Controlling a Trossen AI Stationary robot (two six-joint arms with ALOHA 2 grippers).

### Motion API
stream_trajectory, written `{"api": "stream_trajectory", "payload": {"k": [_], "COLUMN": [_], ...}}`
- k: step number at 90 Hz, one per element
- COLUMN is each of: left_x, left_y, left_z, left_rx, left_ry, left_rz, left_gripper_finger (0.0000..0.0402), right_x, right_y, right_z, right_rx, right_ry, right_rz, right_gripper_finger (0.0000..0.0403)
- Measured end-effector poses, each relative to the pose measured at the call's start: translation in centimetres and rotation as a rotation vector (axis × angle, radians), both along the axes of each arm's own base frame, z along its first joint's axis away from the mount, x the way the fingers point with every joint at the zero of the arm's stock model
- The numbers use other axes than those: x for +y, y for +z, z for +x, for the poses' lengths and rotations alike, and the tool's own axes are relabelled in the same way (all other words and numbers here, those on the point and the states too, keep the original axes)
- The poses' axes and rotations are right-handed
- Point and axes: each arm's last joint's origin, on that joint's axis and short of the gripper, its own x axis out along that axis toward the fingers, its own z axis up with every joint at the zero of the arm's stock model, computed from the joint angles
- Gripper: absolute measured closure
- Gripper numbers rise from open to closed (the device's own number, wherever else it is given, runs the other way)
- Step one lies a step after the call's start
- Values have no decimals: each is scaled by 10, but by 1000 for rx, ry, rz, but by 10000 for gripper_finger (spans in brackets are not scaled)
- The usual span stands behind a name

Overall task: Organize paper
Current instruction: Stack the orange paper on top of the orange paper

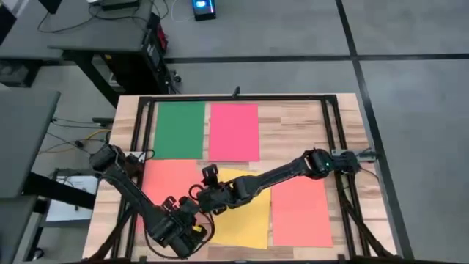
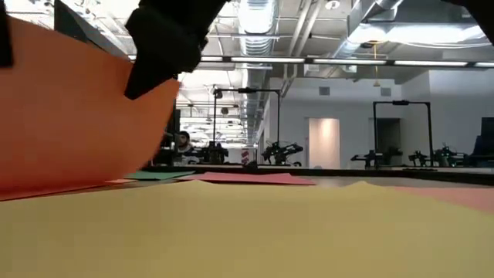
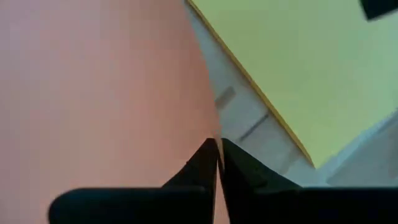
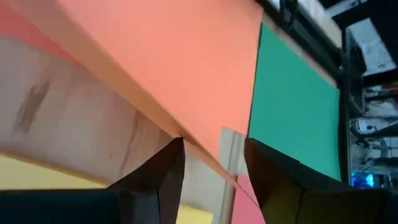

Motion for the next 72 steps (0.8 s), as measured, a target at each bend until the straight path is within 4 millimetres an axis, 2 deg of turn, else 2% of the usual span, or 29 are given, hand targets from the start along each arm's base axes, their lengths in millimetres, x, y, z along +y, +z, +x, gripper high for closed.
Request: {"api": "stream_trajectory", "payload": {"k": [25, 56, 72], "left_x": [9, 12, 8], "left_y": [-29, -29, -29], "left_z": [6, -3, -5], "left_rx": [-12, 47, 38], "left_ry": [2, 72, 63], "left_rz": [-34, -19, -29], "left_gripper_finger": [401, 401, 401], "right_x": [-4, -7, 2], "right_y": [-7, -12, -6], "right_z": [-13, -25, -34], "right_rx": [120, 213, 220], "right_ry": [-74, -146, -164], "right_rz": [-55, -54, -40], "right_gripper_finger": [247, 247, 247]}}
